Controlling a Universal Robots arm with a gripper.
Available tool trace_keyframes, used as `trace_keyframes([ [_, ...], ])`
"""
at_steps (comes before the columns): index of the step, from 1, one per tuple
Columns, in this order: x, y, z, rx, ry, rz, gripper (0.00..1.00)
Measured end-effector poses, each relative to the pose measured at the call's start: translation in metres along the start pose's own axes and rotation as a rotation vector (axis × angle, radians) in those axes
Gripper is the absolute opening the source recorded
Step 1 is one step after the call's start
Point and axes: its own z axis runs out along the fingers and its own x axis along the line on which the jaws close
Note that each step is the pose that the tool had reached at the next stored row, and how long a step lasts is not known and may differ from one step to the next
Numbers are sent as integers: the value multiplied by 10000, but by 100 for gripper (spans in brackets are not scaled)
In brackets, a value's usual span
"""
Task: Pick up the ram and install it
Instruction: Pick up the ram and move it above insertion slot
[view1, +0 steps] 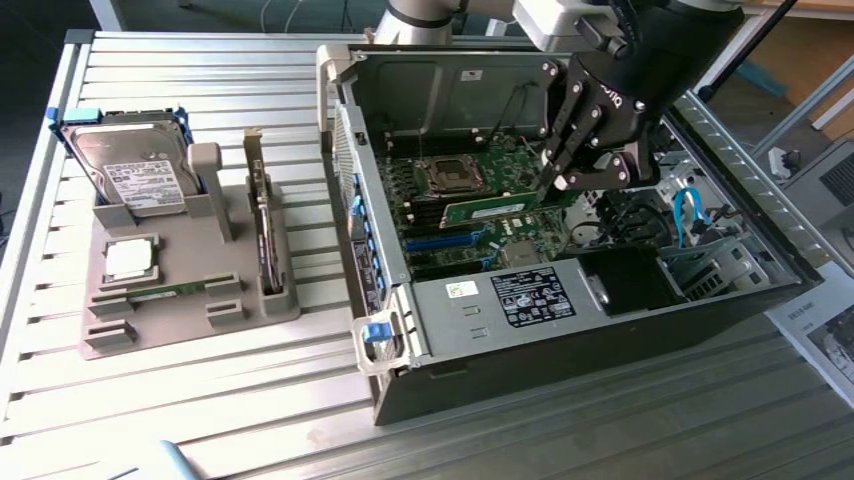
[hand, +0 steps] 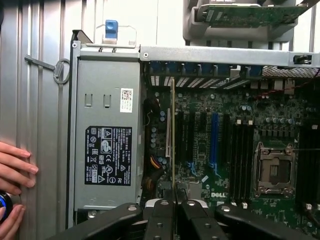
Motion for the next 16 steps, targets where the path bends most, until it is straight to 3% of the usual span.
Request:
trace_keyframes([
  [8, 0, 0, 3, 3, 1, 7, 12],
  [16, 1, -18, 13, 4, -2, 345, 12],
])
